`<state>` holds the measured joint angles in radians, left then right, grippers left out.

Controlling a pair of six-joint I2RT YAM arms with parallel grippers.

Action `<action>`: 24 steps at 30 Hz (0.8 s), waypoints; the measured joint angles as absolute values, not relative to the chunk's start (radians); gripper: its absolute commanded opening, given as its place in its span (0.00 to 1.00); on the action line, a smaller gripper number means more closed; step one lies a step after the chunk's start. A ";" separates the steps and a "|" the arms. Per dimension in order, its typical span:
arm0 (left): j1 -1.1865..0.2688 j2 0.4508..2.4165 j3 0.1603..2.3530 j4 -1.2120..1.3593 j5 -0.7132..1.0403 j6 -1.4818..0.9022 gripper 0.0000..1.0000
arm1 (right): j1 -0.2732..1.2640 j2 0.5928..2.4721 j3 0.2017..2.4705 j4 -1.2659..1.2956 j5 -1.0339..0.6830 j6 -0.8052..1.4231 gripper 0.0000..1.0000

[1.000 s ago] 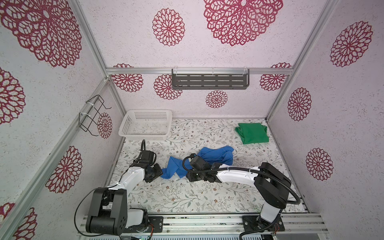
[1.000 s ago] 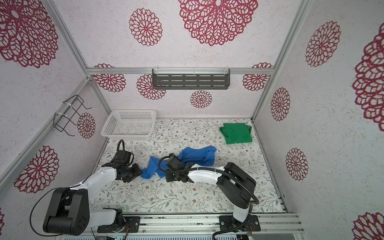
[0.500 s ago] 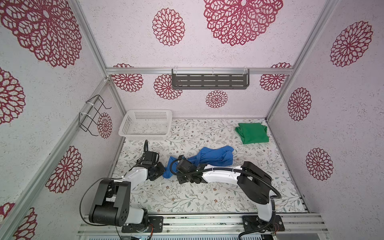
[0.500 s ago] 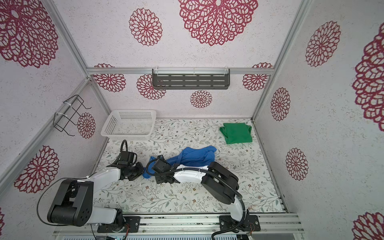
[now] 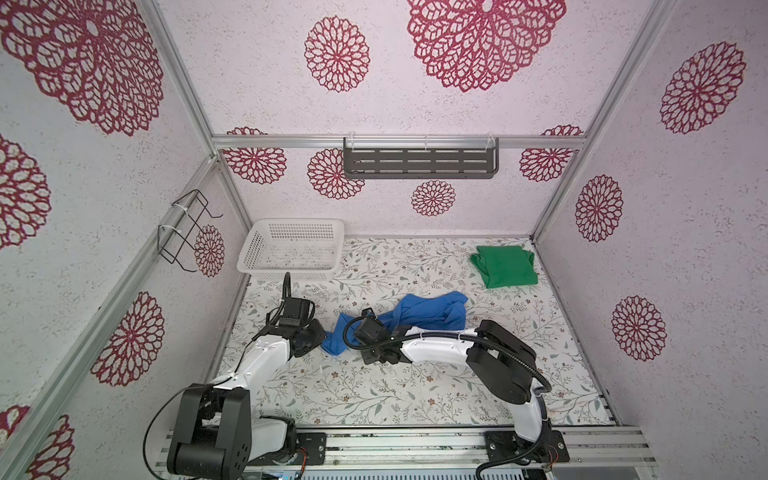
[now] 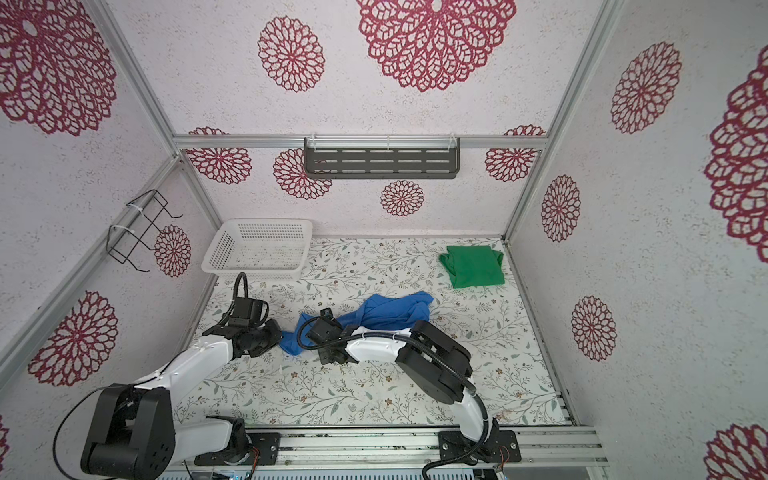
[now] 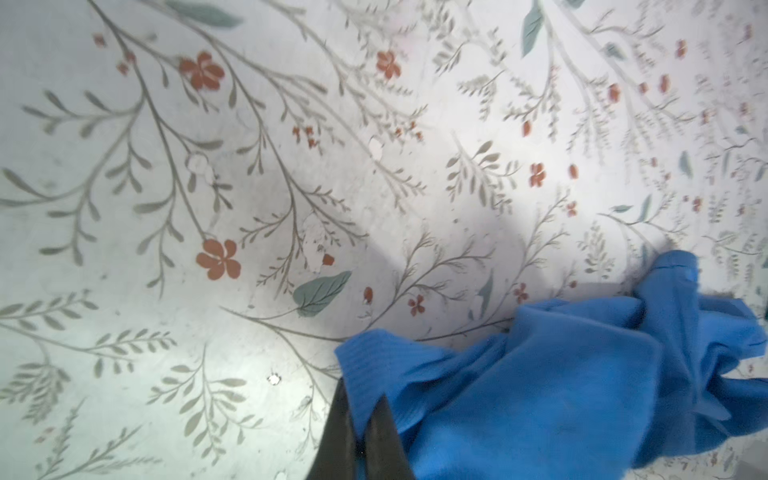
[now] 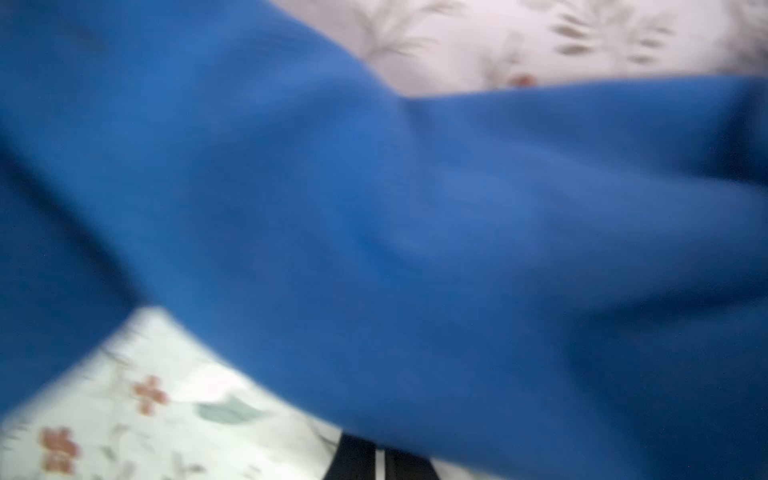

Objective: Fold and stack the tank tops

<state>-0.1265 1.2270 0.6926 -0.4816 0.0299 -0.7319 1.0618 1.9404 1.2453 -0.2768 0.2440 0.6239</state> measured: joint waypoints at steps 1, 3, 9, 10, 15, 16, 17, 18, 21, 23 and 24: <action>-0.126 1.212 0.709 -0.498 0.021 -0.725 0.00 | 1.047 1.904 1.214 -0.291 0.246 0.619 0.00; -0.126 1.182 0.752 -0.537 -0.004 -0.707 0.00 | 1.005 1.809 1.161 -0.330 0.256 0.602 0.00; -0.126 1.183 0.942 -0.644 -0.073 -0.630 0.00 | 0.858 1.538 1.139 -0.432 0.278 0.535 0.00; -0.126 1.193 0.980 -0.658 -0.083 -0.614 0.00 | 0.835 1.507 1.143 -0.446 0.279 0.522 0.00; -0.126 1.280 1.250 -0.737 -0.134 -0.522 0.00 | 0.693 1.389 1.228 -0.555 0.289 0.432 0.00; -0.126 1.298 1.309 -0.758 -0.141 -0.504 0.00 | 0.672 1.382 1.259 -0.578 0.287 0.412 0.00; -0.126 1.320 1.380 -0.778 -0.147 -0.487 0.00 | 0.651 1.377 1.301 -0.603 0.288 0.389 0.00; -0.126 1.345 1.462 -0.797 -0.149 -0.469 0.00 | 0.637 1.375 1.349 -0.624 0.290 0.367 0.00; -0.133 1.399 1.686 -0.832 -0.146 -0.433 0.00 | 0.622 1.356 1.483 -0.656 0.320 0.307 0.00; -0.143 1.407 1.793 -0.847 -0.145 -0.416 0.00 | 0.623 1.314 1.526 -0.653 0.331 0.275 0.00; -0.151 1.408 1.847 -0.859 -0.144 -0.408 0.00 | 0.625 1.285 1.540 -0.653 0.334 0.259 0.00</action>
